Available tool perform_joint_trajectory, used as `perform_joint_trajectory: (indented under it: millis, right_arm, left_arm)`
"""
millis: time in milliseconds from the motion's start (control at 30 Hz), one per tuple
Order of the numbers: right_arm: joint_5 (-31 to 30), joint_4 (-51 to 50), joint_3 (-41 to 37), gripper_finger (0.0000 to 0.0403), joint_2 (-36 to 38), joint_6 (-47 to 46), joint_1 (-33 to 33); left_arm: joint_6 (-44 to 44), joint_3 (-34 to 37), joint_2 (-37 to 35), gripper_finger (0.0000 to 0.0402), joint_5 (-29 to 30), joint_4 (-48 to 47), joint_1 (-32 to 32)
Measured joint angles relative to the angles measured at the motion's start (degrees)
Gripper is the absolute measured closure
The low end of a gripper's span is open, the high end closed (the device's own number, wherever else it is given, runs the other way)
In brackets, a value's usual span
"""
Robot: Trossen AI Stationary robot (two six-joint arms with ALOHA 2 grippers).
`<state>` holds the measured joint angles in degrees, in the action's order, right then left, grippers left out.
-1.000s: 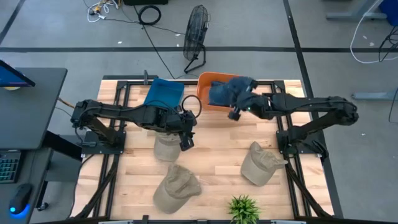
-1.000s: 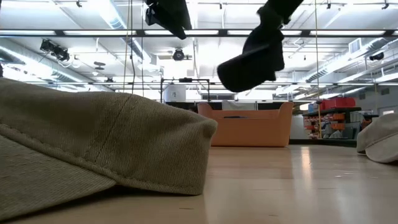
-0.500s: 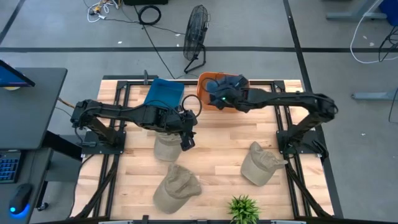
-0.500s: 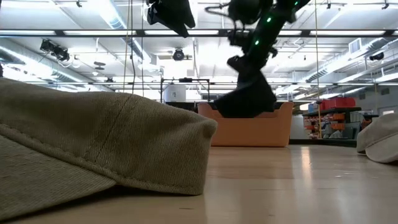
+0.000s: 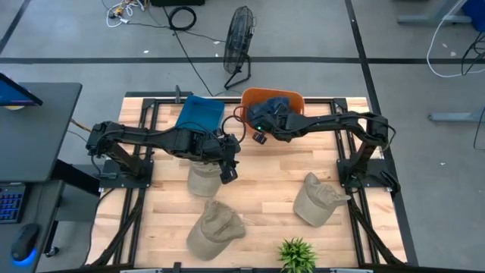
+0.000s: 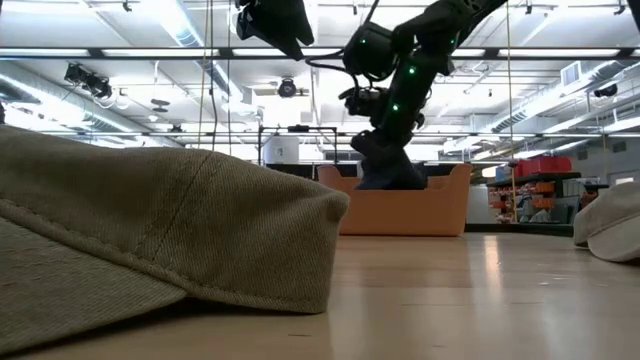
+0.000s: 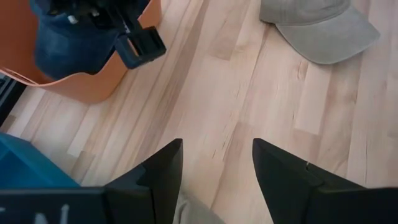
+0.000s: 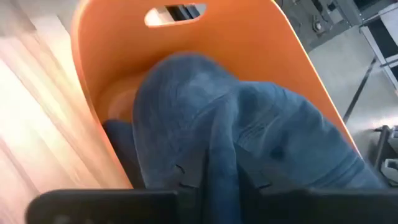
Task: Pick & Place hat
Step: Put the blue cap into the orange bin
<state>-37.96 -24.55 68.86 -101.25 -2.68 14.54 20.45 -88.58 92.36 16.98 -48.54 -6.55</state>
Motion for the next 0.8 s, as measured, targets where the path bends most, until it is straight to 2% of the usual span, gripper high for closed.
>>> perform_joint_trajectory:
  millis: [333, 600, 700, 800]
  right_arm:
    - [0.02, -7.83, 0.02, 0.0281, 3.06, -1.44, 0.0]
    - [1.28, -14.5, 0.02, 0.0225, 10.67, -2.4, 0.0]
    - [6.31, -14.28, 0.02, 0.023, 13.88, -2.88, 0.02]
    - [14.6, -12.75, 0.02, 0.026, 15.43, -2.92, -0.06]
  left_arm:
    - [-0.02, 0.04, 0.0, 0.0204, 0.0, 0.36, 0.0]
    - [0.02, 0.04, 0.0, 0.0204, 0.0, 1.04, 0.0]
    - [0.02, 0.04, 0.0, 0.0204, 0.0, 1.23, 0.0]
    - [0.02, 0.04, 0.0, 0.0204, 0.0, 1.53, 0.0]
